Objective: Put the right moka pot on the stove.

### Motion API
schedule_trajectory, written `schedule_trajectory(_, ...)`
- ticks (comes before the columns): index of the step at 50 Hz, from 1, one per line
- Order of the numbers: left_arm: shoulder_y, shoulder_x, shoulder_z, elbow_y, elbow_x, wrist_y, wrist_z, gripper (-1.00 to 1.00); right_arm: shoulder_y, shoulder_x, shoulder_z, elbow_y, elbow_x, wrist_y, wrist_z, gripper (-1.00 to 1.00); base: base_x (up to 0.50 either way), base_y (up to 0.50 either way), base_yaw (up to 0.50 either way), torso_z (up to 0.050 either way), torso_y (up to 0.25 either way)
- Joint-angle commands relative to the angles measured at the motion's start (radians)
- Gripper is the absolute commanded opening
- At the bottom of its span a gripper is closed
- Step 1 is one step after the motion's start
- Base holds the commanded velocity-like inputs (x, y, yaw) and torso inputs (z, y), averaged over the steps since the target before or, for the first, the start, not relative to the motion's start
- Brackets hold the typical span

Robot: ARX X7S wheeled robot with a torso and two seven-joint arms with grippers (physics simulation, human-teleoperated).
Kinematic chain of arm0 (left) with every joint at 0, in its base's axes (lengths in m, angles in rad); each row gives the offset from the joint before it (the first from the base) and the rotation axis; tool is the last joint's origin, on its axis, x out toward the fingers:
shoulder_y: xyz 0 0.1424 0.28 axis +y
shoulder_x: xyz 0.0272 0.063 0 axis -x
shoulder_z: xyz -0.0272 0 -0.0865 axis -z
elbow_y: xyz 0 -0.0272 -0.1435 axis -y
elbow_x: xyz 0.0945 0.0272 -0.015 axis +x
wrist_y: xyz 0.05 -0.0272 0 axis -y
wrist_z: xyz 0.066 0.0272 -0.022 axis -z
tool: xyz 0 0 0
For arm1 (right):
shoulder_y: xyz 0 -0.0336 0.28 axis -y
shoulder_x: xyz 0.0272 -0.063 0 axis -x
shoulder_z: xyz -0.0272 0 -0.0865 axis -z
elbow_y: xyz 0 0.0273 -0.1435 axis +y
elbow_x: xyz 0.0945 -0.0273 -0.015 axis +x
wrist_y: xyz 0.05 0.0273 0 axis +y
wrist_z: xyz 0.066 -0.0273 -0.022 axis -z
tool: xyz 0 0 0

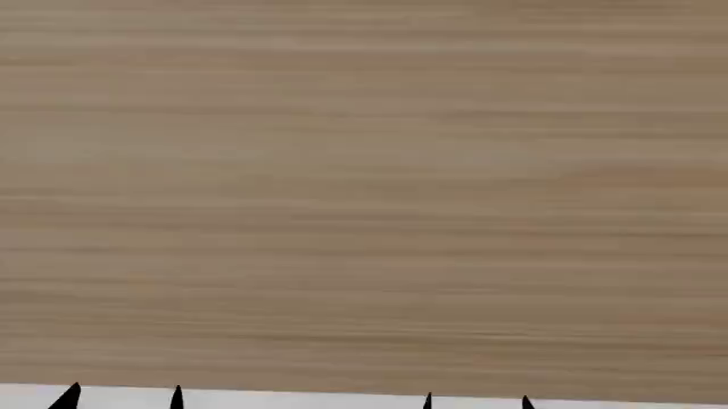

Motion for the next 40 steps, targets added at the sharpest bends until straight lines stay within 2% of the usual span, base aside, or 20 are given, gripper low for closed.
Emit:
schedule_trajectory(1, 0.000, -0.010, 0.011, 0.000, -0.010, 0.000, -0.011, 1.00, 0.000, 0.009, -0.013, 0.000, 0.009, 0.000, 0.013, 1.00, 0.00, 0.00, 0.00, 0.000, 0.000)
schedule_trajectory(2, -0.001, -0.011, 0.014, 0.006, 0.002, -0.030, -0.014, 1.00, -0.002, 0.010, -0.010, -0.002, 0.013, -0.006, 0.011, 1.00, 0.00, 0.00, 0.00, 0.000, 0.000)
schedule_trajectory(5, 0.004, -0.025, 0.025, 0.017, -0.049, -0.019, -0.005, 1.00, 0.007, 0.025, -0.024, 0.017, 0.019, -0.017, 0.038, 1.00, 0.00, 0.00, 0.00, 0.000, 0.000)
schedule_trajectory(14, 0.005, -0.045, 0.045, 0.008, -0.074, 0.006, -0.038, 1.00, 0.010, 0.048, -0.048, 0.020, 0.044, -0.012, 0.063, 1.00, 0.00, 0.00, 0.00, 0.002, 0.000)
schedule_trajectory(37, 0.010, -0.080, 0.087, 0.016, -0.112, 0.016, -0.070, 1.00, 0.016, 0.077, -0.085, 0.029, 0.061, -0.007, 0.118, 1.00, 0.00, 0.00, 0.00, 0.049, 0.000)
schedule_trajectory(40, 0.008, -0.083, 0.085, 0.019, -0.131, 0.021, -0.066, 1.00, 0.024, 0.076, -0.089, 0.039, 0.055, -0.007, 0.133, 1.00, 0.00, 0.00, 0.00, 0.008, 0.000)
